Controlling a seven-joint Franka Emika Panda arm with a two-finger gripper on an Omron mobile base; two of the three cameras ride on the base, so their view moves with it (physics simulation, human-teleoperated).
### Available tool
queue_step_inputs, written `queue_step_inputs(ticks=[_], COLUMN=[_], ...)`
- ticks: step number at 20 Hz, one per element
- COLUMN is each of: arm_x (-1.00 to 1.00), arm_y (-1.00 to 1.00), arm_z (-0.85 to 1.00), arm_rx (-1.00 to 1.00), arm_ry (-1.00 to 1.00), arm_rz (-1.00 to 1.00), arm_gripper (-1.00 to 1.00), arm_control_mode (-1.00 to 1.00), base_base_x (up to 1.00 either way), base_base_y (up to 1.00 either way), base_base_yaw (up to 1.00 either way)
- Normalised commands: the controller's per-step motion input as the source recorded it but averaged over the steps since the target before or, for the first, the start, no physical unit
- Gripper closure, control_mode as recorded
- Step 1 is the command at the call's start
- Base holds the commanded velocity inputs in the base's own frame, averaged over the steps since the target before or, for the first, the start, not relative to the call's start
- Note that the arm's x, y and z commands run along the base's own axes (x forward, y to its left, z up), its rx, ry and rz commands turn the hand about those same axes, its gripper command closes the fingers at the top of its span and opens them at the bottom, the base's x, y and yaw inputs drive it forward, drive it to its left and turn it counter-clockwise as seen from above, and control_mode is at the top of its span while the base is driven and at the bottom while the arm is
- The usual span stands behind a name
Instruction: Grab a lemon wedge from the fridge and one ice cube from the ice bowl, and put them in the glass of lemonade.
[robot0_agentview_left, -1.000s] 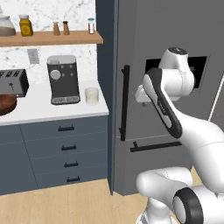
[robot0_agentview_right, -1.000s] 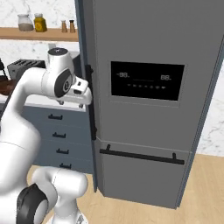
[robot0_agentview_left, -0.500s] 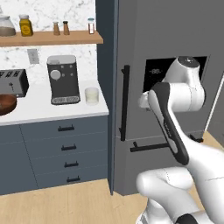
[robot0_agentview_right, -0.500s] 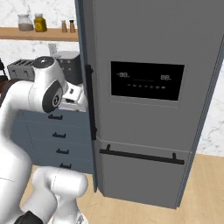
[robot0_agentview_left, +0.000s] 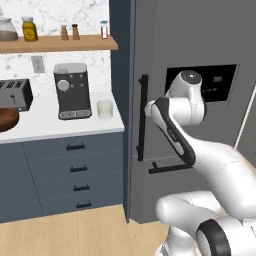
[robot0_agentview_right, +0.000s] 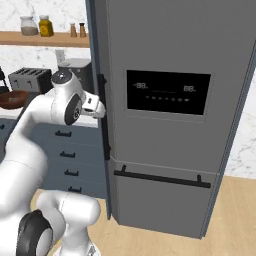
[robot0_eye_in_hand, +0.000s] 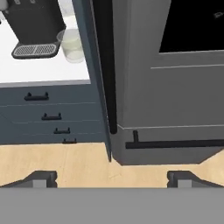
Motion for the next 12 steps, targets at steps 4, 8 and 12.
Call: queue_step_inputs(ticks=[4,8,12], arm_x=[0.96,0.86,0.66], arm_y=[0.00,0.00,0.00], arm_z=[-0.11,-0.14,-0.54], arm_rx=[0.00,0.00,0.00], arm_ry=[-0.08,0.00,-0.12], arm_rz=[0.01,0.00,0.00], arm_gripper=[-1.00,-1.00,-1.00], arm_control_mode=[-1.00,-1.00,-1.00], base_base_x=[0.00,0.00,0.00], base_base_y=[0.00,0.00,0.00], base_base_yaw=[0.00,0.00,0.00])
